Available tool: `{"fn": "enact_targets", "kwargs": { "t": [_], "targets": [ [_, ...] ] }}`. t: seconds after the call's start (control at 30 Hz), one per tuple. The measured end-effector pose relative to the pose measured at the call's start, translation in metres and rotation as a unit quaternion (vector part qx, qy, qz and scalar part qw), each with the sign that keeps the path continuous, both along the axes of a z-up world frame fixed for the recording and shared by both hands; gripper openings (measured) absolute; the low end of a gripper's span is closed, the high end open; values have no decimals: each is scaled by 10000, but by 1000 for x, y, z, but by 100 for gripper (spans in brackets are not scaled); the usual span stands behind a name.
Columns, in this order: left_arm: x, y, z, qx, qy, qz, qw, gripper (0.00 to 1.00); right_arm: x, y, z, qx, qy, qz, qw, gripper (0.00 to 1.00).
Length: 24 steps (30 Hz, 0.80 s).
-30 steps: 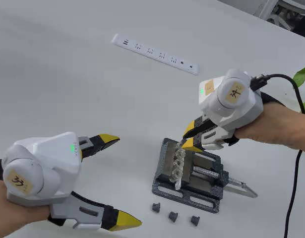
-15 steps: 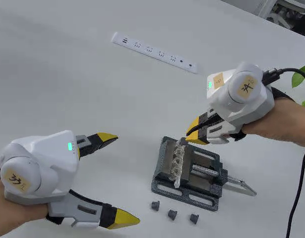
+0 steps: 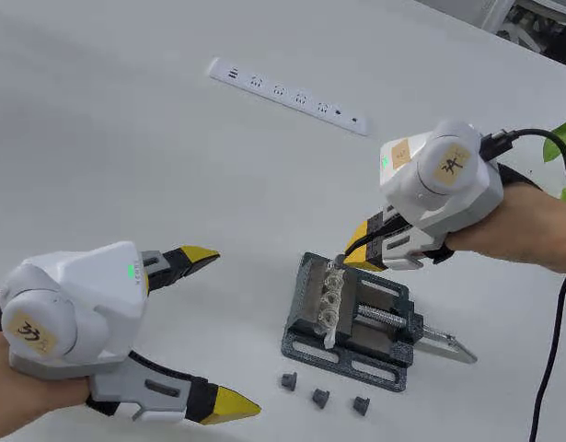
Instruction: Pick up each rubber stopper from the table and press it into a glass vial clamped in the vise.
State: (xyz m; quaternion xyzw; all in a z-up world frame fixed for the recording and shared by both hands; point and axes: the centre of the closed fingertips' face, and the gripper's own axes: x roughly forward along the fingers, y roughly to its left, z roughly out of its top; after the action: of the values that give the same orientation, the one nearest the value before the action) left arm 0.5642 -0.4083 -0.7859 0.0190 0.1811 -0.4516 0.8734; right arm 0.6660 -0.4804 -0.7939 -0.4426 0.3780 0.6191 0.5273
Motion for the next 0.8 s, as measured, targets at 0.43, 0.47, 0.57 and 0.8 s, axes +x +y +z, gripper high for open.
{"fn": "enact_targets", "kwargs": {
  "t": [0.43,0.47,0.57,0.8],
  "targets": [
    [0,1,-1,-18,13,9,10000,97,0,0,-3,-63,-7,58,10000,0],
    [0,1,-1,-20,12,11,10000,97,0,1,-3,-51,6,37,10000,0],
    [1,1,-1,-31,12,21,10000,97,-1,0,-3,-48,16,35,10000,0],
    [0,0,-1,-46,5,11,10000,97,-1,2,-3,-100,78,41,9999,0]
  ]
}}
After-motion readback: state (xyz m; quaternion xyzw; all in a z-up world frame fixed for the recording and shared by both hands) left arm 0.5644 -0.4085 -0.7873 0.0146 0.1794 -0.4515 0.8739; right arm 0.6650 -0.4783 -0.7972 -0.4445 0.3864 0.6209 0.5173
